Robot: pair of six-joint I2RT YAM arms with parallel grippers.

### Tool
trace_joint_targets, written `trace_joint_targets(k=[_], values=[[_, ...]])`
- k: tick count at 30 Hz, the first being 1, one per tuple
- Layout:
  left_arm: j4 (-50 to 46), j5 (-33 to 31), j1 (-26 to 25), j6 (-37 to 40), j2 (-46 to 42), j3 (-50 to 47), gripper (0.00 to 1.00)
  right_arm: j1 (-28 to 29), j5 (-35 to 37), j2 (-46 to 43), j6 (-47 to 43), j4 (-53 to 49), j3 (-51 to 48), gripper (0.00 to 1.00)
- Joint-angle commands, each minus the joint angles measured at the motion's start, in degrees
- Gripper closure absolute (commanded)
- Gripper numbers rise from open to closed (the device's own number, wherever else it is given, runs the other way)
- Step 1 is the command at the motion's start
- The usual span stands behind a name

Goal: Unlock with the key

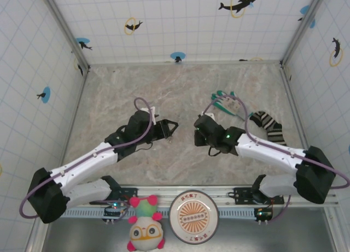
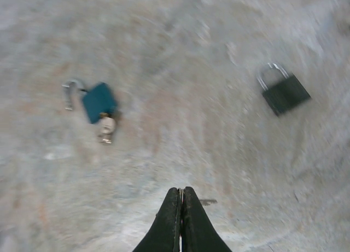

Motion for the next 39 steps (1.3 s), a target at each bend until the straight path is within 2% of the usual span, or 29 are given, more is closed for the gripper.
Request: trace_joint_targets(k=[1,5,8,13,19,25,30,39], values=[[2.5,3.2,1.6,6.1,-2.7,2.2,0.31,-1.5,-6.2,-4.2,-9.4,-0.8,3.8,1.0],[9.2,13.6,3.1,9.8,-5.4,1.1,0.22,-4.3,-13.5,-7.6,-12.8,0.2,5.6,1.0],[11.3,19.4,3.1,12.3,-5.9,1.7,0.22,-5.7,-18.8,-9.4,-14.0,0.4,7.2,1.0],[14.7,25.6,3.1,14.4,-6.2,1.7,0.2,-7.5,-27.4,-11.2,-13.7,2.4,8.8,1.0],[21.8,31.3,3.1,13.2,-5.8,0.8,0.19,-8.1,-34.9,-12.7,-10.4,7.6,9.1,1.0],[23.7,34.8,3.0,12.2,-3.1,1.4,0.23,-8.3,-38.8,-14.2,-7.2,12.8,8.3,1.0],[24.0,35.0,2.8,11.5,-2.1,1.2,0.31,-8.5,-40.2,-15.2,-5.3,17.2,7.5,1.0],[24.8,34.6,1.7,10.8,-2.2,2.1,0.39,-8.8,-41.3,-14.2,-3.9,18.9,6.4,1.0]])
